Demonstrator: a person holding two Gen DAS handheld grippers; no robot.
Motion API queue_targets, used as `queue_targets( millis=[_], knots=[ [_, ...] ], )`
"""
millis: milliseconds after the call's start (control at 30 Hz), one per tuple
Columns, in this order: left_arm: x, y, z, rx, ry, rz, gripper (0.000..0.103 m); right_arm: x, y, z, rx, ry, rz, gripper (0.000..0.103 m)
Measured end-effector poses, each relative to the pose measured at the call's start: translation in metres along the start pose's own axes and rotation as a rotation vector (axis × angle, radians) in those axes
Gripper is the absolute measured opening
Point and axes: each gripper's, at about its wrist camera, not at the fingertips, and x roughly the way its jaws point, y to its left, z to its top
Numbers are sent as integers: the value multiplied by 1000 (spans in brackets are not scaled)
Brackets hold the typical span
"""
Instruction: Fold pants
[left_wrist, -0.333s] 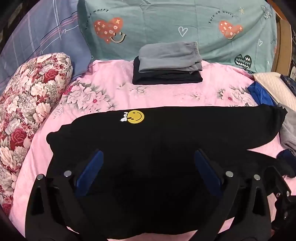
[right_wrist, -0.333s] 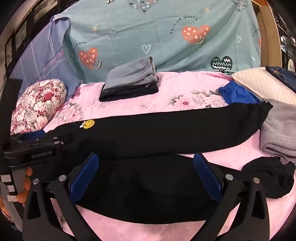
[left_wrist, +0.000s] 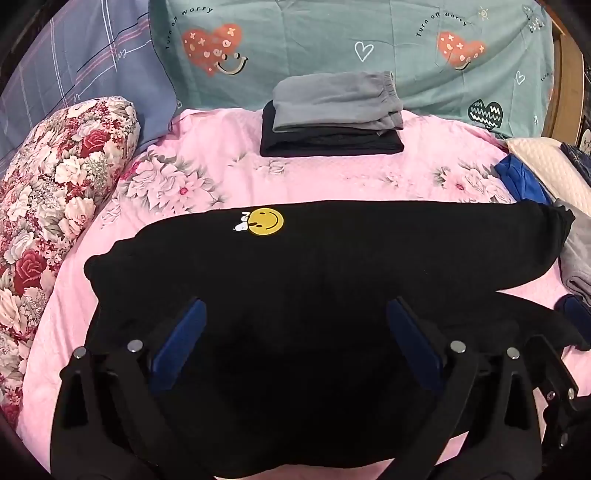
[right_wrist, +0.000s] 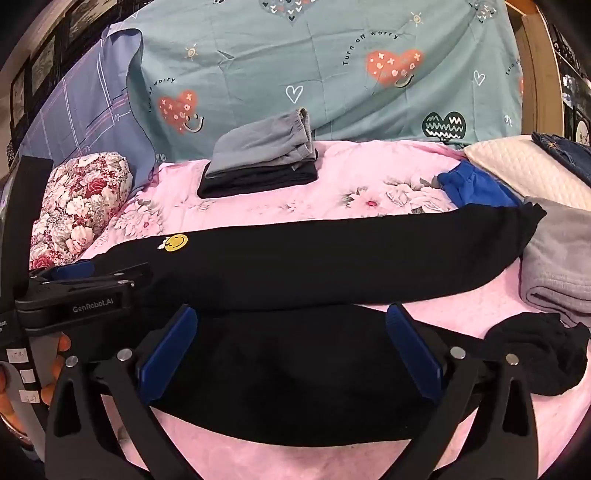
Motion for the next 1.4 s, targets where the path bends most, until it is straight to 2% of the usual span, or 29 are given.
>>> queue_targets(
  millis=[167, 367, 667, 1400],
  knots=[
    [-2, -2, 1, 14, 0, -23, 100, -1, -6, -5, 15, -1, 1, 102],
    [-5, -5, 0, 33, -1, 13, 100, 1, -5, -5, 24, 1, -1, 102],
    [0, 1, -1, 13, 29, 19, 100, 1, -2, -6, 2, 7, -5, 102],
    [-1, 1, -2, 16, 27, 29, 100, 5, 1, -8, 11, 21, 12, 102]
  ],
)
